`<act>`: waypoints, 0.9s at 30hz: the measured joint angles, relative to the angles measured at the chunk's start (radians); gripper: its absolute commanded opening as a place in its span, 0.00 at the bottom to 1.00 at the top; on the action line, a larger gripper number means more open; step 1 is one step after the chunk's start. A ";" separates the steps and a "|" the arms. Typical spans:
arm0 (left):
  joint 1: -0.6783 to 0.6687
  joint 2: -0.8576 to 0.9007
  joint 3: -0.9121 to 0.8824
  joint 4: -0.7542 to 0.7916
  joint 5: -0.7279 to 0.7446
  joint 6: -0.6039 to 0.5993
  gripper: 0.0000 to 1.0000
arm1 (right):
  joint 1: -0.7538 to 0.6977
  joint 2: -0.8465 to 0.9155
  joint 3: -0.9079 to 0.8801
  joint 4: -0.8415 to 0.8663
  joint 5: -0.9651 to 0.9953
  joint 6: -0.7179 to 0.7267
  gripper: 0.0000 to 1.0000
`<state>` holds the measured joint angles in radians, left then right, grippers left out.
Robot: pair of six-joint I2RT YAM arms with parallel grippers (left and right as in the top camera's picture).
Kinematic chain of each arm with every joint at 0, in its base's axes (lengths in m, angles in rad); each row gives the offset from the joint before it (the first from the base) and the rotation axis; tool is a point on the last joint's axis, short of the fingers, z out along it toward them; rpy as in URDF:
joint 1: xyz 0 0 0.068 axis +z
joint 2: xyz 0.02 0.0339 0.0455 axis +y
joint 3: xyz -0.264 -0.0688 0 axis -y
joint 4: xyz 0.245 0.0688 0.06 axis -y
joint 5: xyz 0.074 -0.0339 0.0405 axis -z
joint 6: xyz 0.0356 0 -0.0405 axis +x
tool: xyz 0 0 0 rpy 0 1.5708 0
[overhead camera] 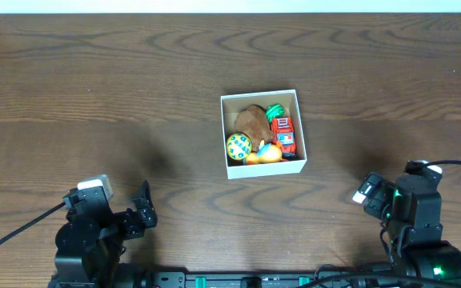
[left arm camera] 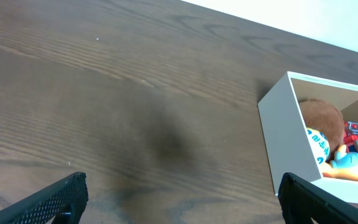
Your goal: Pack container
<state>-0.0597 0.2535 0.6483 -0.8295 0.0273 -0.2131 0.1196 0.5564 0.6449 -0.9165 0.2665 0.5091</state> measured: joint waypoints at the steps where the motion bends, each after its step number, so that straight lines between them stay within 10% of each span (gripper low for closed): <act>1: 0.000 0.000 0.000 0.000 0.000 0.000 0.98 | 0.011 -0.003 0.000 0.000 0.000 0.000 0.99; 27: 0.000 0.000 0.000 0.000 0.000 0.000 0.98 | 0.019 -0.342 -0.077 0.121 0.037 -0.174 0.99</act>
<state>-0.0597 0.2535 0.6479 -0.8291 0.0273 -0.2131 0.1387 0.2146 0.5682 -0.7959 0.3038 0.3347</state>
